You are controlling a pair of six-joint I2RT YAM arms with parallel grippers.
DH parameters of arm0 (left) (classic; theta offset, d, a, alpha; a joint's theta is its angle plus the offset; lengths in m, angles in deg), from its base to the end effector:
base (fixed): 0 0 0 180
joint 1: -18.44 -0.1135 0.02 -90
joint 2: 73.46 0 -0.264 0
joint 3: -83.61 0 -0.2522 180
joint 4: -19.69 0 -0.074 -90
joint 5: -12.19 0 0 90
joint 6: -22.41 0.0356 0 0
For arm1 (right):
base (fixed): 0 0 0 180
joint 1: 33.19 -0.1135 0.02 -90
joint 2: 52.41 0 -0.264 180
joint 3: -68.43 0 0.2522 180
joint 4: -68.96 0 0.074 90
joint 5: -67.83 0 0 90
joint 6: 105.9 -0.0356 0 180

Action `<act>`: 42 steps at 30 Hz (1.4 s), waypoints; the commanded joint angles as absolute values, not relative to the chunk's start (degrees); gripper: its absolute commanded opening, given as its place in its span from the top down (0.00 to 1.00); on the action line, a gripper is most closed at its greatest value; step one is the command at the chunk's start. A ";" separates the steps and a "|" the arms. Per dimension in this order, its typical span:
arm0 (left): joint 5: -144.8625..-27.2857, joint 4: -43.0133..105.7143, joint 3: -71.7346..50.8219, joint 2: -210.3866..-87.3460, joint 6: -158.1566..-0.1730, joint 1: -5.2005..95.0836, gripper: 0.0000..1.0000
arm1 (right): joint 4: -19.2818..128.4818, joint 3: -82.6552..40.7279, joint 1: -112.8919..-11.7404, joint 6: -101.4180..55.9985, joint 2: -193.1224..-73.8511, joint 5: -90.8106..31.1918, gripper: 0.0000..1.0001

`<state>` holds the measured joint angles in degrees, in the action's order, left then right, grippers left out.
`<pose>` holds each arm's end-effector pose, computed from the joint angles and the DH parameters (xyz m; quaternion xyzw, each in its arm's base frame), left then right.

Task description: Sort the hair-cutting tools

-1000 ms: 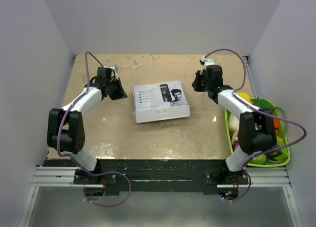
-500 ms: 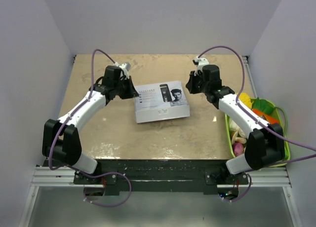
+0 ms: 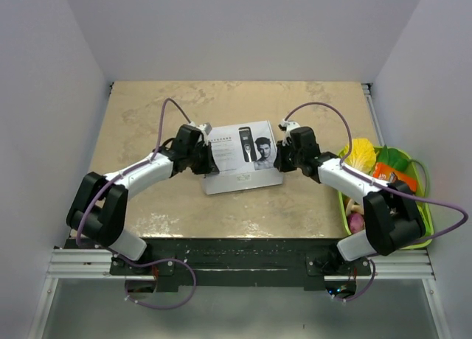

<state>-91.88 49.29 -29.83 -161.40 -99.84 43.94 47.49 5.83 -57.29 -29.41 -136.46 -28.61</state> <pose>0.2794 -0.1429 0.2011 -0.0142 0.9363 -0.2612 0.2345 0.2790 0.1292 0.2094 -0.1068 0.9094 0.1773 0.3609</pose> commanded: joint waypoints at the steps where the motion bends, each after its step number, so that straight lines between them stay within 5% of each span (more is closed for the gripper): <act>1: -88.45 45.50 -33.05 -164.34 -102.91 47.44 1.00 | 50.98 9.31 -57.89 -32.15 -136.43 -25.86 0.96; 22: -71.58 64.65 -25.06 -146.33 -103.97 47.01 1.00 | 41.57 1.06 -56.84 -37.60 -131.41 -11.09 1.00; 42: -79.11 51.74 -23.92 -166.00 -102.39 35.40 1.00 | 48.08 -9.05 -50.59 -32.87 -152.15 -26.29 1.00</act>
<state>-75.31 57.49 -28.41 -162.95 -103.77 35.70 45.63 -6.28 -50.64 -36.21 -149.72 -19.34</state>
